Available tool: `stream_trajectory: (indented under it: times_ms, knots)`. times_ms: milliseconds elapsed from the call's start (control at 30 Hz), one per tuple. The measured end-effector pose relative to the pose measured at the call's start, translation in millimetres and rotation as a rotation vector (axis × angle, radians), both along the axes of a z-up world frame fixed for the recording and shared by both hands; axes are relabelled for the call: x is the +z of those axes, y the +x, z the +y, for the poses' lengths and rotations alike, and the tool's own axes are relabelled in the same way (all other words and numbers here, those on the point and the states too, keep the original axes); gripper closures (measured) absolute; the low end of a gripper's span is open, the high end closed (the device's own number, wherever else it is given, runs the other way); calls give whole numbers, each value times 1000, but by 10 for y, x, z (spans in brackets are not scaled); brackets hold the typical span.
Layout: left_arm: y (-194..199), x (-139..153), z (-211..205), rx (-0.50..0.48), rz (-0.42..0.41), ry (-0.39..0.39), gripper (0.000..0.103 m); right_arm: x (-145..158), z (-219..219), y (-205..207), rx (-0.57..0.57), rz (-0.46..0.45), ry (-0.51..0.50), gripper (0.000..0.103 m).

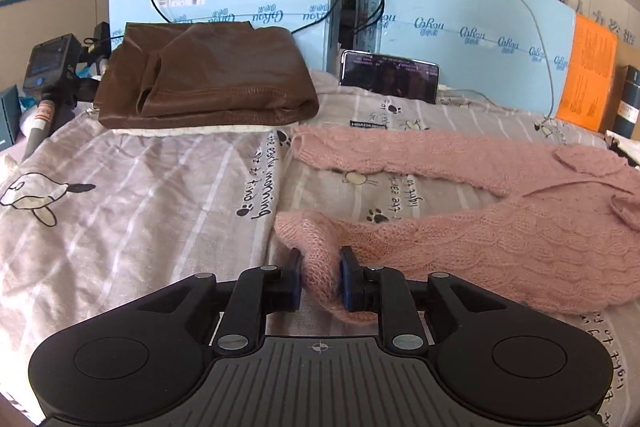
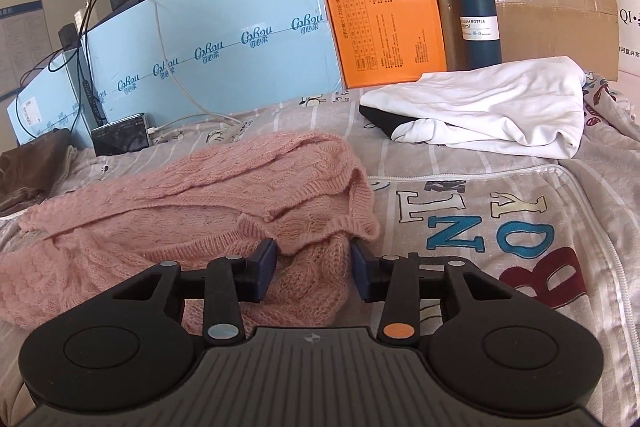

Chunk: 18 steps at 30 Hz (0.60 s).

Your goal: Fold clothes

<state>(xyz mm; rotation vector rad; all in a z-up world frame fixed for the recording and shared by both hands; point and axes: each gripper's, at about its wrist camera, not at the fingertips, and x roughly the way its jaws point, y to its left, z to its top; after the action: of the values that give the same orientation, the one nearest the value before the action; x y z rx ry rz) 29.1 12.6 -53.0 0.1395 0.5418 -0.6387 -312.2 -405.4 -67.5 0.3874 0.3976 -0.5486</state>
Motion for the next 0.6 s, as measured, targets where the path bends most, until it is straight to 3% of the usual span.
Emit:
stream_trajectory:
  times_ms: [33,100,200,333,500,567,600]
  knots:
    - [20,-4,-9,14,-10,1,52,33,-20,-15,-6,-17,0,53]
    - [122,93,-11,38,-38,-52,35,123,-79,-36,-23,-57,-3,48]
    - [393,250,-83,-11,-55,-144,34,245,-223,55,-49,-95,1,40]
    - [889,251,-433,-40,1,-131,34,307,-476,364,-71,-88,43,38]
    - [1310,-12,-924,-91,116,25,36,246,-798,819,-95,-4,111,37]
    - [1304,-100,-1033,-103,96,81,43,194,-893,968,-99,29,135,37]
    - [1271,-103,-1066,-113,63,104,57,174,-912,1035,-108,51,138,37]
